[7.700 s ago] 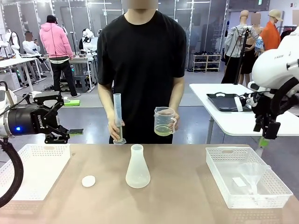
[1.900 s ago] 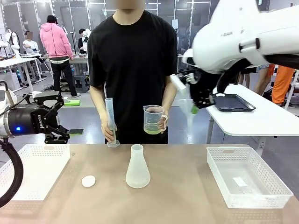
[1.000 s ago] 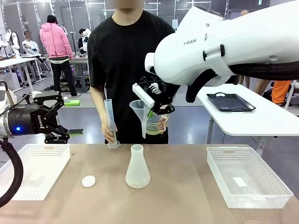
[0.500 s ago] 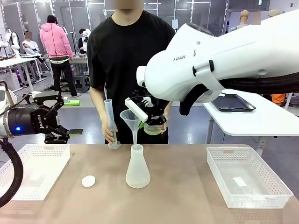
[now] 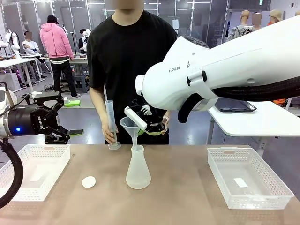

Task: Prepare the solutions needed for the experiment.
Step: Pick up the Plastic Funnel and insert it into the Big flask.

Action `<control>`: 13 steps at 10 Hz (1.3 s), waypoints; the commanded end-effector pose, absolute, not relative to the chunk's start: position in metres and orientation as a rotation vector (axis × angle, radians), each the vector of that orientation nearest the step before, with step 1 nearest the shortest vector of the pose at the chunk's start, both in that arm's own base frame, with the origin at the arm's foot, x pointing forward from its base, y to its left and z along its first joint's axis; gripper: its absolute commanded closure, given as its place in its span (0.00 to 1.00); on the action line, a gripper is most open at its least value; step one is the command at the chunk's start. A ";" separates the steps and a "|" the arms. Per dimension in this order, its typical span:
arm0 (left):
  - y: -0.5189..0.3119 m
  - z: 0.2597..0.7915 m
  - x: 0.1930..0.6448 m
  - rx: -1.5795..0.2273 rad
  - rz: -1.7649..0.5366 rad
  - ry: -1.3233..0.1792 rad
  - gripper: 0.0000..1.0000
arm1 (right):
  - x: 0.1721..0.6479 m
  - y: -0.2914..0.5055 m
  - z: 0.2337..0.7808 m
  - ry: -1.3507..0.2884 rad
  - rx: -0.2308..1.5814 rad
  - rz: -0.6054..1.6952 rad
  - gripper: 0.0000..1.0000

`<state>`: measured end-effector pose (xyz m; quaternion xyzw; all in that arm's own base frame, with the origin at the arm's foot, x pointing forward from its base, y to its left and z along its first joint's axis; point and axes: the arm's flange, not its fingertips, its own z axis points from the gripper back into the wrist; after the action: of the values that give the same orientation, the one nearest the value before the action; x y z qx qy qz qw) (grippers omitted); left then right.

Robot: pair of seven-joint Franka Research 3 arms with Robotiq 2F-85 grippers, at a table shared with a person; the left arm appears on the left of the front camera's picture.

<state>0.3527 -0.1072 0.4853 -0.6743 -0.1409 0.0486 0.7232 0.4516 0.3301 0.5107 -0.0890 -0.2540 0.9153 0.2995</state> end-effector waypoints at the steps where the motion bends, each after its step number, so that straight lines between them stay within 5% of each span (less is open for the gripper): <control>1: -0.110 0.487 0.351 -1.517 0.125 -0.303 0.00 | 0.451 0.324 0.498 -0.691 -0.277 2.458 0.96; 6: -0.110 0.487 0.351 -1.517 0.125 -0.303 0.00 | 0.452 0.319 0.477 -0.690 -0.284 2.457 0.93; 12: -0.110 0.487 0.351 -1.517 0.125 -0.303 0.00 | 0.443 0.317 0.474 -0.654 -0.304 2.463 0.34; 13: -0.110 0.487 0.351 -1.517 0.125 -0.303 0.00 | 0.441 0.315 0.478 -0.649 -0.321 2.461 0.34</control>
<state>0.3527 -0.1072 0.4853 -0.6745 -0.1407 0.0485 0.7231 0.4478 0.3219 0.4773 -0.1039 -0.2449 0.9196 0.2890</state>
